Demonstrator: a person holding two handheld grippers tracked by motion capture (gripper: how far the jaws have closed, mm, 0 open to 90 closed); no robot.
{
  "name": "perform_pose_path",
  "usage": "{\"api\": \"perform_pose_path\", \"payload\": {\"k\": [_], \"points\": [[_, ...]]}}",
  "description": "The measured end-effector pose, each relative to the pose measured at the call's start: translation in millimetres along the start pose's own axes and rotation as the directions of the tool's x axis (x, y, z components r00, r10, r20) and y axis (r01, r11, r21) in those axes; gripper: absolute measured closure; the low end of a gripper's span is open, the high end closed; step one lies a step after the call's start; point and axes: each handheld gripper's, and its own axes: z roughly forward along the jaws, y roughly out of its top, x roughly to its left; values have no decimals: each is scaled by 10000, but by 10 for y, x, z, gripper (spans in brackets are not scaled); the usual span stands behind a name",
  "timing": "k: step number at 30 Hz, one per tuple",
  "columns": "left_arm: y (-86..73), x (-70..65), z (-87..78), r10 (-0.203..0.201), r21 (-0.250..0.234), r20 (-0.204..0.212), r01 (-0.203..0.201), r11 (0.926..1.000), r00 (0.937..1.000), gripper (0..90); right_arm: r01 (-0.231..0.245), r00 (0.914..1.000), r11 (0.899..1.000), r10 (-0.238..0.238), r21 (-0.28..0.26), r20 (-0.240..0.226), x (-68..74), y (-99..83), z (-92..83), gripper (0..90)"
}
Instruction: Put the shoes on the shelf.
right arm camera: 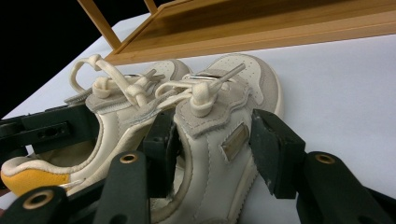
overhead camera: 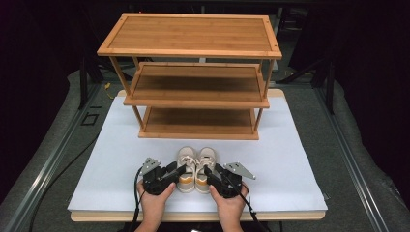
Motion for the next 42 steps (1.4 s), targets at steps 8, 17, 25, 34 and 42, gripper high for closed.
{"api": "perform_pose_path", "payload": {"k": [8,17,25,34,42], "points": [[17,2,-3,-86,61,37,86,9999,10000,544,-87,10000,9999,87,-61,11,11,20,-3,550],[41,-2,-16,-136,96,38,135,9999,9999,546,-156,9999,9999,156,-15,16,25,17,-12,555],[66,-4,-24,-137,119,38,137,9998,9999,546,-331,9995,9994,331,-99,-2,30,28,-7,556],[135,-22,-64,-188,-1,121,188,9998,9997,546,-289,9996,9995,289,-120,-33,64,97,-49,556],[277,-71,-133,-144,-203,197,148,9997,9997,546,-153,9998,9987,146,-496,-129,122,229,-105,556]]}}
